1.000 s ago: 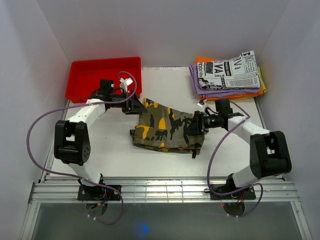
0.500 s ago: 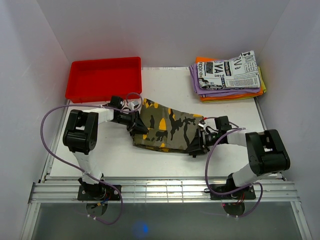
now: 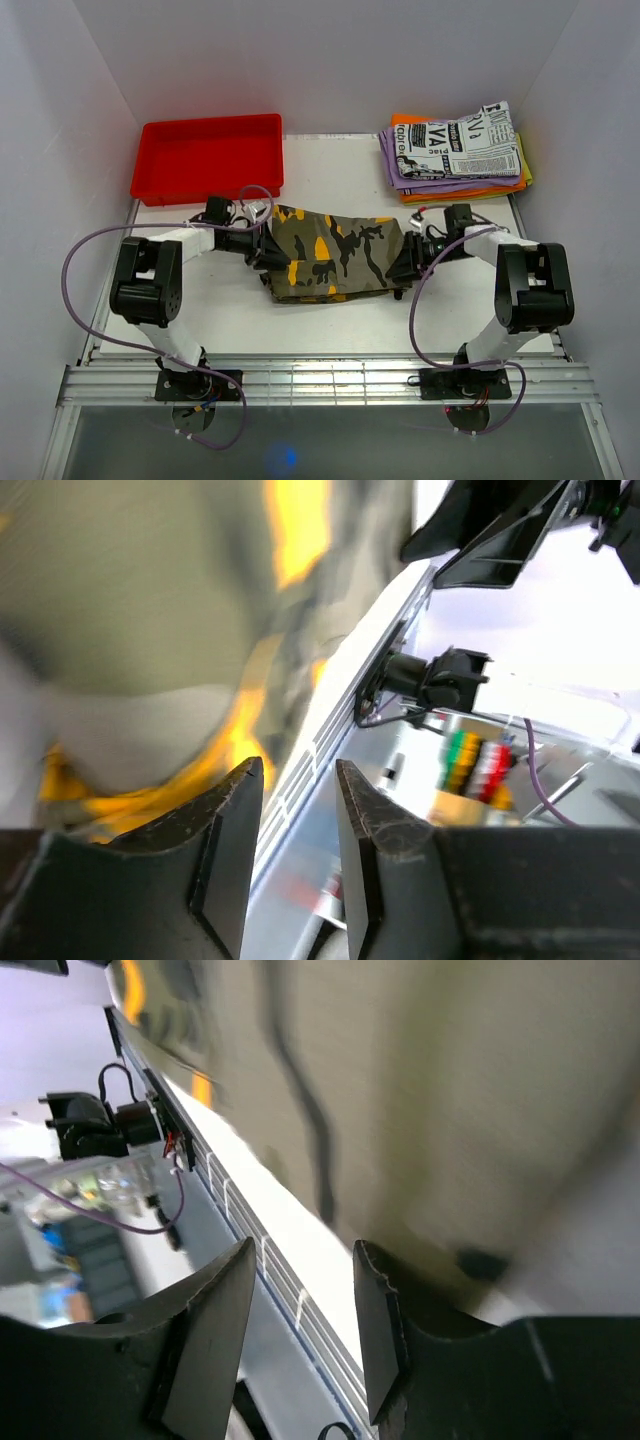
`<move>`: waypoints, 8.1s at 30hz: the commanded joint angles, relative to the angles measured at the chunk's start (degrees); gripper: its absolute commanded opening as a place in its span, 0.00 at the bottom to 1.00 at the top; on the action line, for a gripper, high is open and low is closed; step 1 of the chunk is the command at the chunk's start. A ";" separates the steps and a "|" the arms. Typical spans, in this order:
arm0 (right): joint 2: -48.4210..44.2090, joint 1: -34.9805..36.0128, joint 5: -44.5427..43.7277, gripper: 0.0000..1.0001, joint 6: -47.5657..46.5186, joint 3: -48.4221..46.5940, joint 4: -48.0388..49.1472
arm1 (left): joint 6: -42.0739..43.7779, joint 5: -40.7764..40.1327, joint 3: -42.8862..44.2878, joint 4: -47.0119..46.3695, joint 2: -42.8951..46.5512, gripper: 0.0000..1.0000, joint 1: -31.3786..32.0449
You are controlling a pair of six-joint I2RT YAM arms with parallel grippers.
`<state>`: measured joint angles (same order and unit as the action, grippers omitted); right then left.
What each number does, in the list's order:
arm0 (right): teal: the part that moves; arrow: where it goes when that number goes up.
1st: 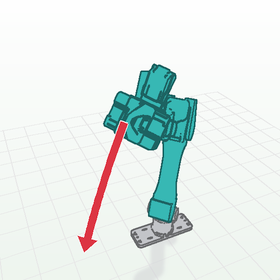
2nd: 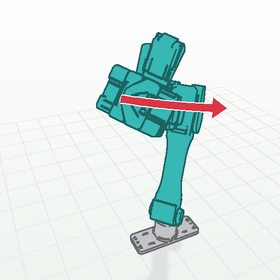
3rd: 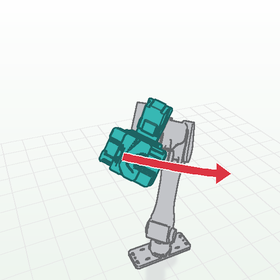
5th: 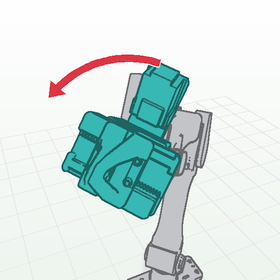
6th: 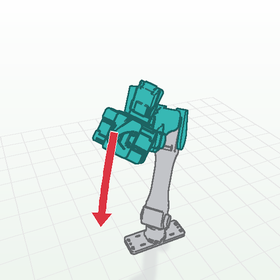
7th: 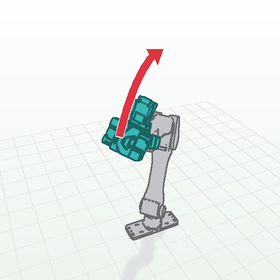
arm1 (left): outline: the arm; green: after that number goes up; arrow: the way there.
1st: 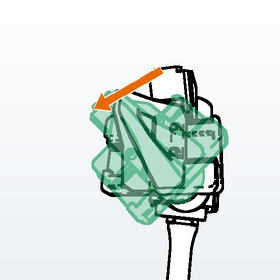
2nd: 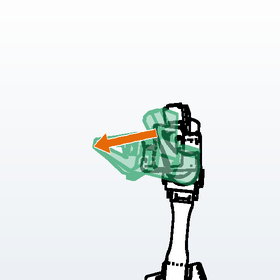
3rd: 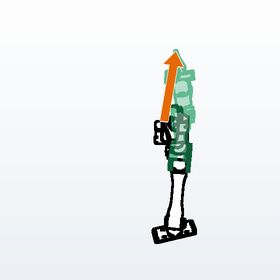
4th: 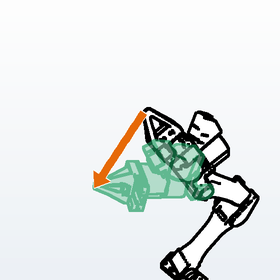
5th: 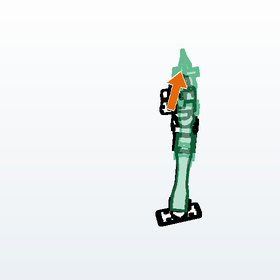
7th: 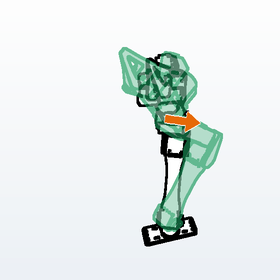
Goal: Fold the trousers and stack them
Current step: Fold the trousers, then neatly place the folded trousers to the corner
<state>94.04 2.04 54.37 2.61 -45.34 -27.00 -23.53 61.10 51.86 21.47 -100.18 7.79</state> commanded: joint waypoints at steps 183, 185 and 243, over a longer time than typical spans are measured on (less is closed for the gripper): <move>3.08 -0.20 -4.79 0.12 37.38 8.79 32.73 | 24.69 -29.20 21.18 -5.42 -2.23 0.68 33.97; 2.55 -0.20 -6.02 0.08 34.49 6.77 29.40 | 19.33 -27.54 19.44 -1.64 2.95 0.80 29.51; -14.67 4.90 -43.19 0.08 -12.34 -32.08 -3.67 | 7.52 -41.68 24.94 -4.68 16.97 0.00 22.09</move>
<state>82.54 7.88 18.48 -1.13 -71.96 -31.18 -19.49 21.04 70.02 23.68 -82.67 29.17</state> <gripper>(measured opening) 0.177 0.317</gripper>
